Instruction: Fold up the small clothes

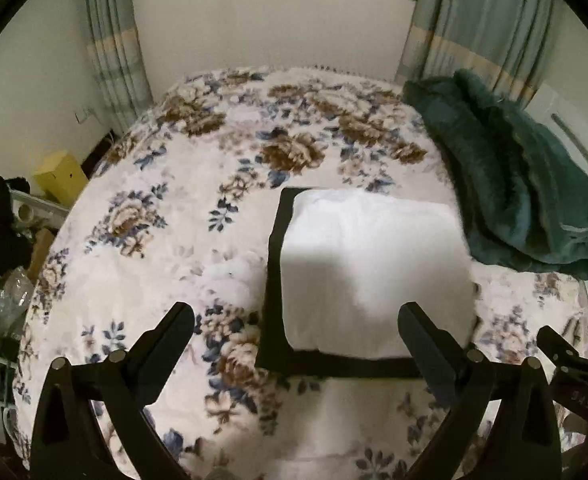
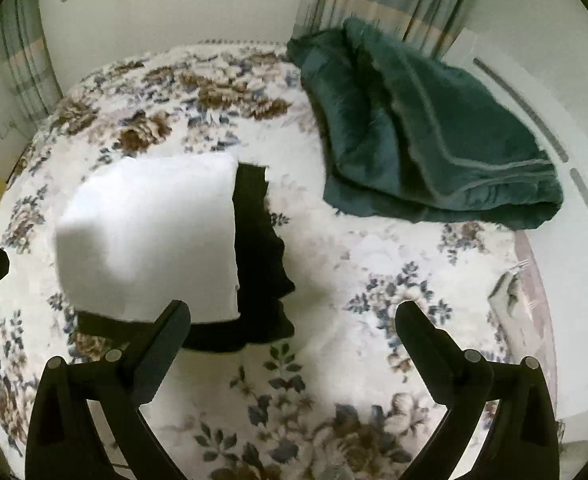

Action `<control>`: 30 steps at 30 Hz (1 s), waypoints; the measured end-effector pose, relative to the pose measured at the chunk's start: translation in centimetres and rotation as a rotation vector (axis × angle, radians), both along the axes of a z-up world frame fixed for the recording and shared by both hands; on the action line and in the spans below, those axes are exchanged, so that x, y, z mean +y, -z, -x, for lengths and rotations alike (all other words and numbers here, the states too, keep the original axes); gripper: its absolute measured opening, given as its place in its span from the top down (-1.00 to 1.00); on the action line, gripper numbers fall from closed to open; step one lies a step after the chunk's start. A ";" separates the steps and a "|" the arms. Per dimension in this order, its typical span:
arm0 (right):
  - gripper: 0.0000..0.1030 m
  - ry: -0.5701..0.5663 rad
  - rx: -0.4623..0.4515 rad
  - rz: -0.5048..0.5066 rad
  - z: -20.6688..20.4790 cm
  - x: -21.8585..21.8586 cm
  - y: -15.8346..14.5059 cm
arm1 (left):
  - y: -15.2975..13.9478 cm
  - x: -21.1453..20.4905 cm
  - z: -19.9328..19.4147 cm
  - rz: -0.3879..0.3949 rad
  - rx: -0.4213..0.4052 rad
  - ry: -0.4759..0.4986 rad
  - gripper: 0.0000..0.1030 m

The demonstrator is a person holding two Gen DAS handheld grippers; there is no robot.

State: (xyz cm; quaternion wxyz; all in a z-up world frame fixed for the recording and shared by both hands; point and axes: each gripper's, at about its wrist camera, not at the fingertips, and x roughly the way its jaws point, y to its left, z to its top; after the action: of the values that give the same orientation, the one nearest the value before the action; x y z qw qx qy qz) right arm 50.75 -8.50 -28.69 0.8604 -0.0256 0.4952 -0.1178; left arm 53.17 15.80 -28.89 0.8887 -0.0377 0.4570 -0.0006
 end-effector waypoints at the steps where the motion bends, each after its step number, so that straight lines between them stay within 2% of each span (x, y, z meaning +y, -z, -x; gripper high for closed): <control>1: -1.00 0.002 -0.014 -0.002 1.1 0.1 -1.3 | -1.1 -0.2 0.9 -0.010 -0.012 0.001 -1.00; 10: -1.00 -0.025 -0.149 0.022 13.3 1.4 -13.8 | -11.0 -1.3 10.8 -0.036 -0.115 0.037 -1.00; 18: -1.00 -0.054 -0.294 0.044 24.1 1.9 -24.1 | -18.0 -1.7 18.2 -0.029 -0.200 0.031 -1.00; 24: -1.00 -0.076 -0.353 0.027 29.8 1.3 -29.4 | -21.5 -2.0 22.3 -0.043 -0.258 0.013 -1.00; 30: -1.00 -0.099 -0.381 0.010 34.3 0.9 -32.7 | -23.9 -2.0 25.3 -0.025 -0.297 -0.001 -1.00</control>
State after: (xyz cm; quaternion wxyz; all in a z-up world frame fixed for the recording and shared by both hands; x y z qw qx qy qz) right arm 16.49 -7.61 4.01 0.9431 -0.0315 0.3211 -0.0804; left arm 27.82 13.79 -4.99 0.9469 -0.0264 0.3204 0.0001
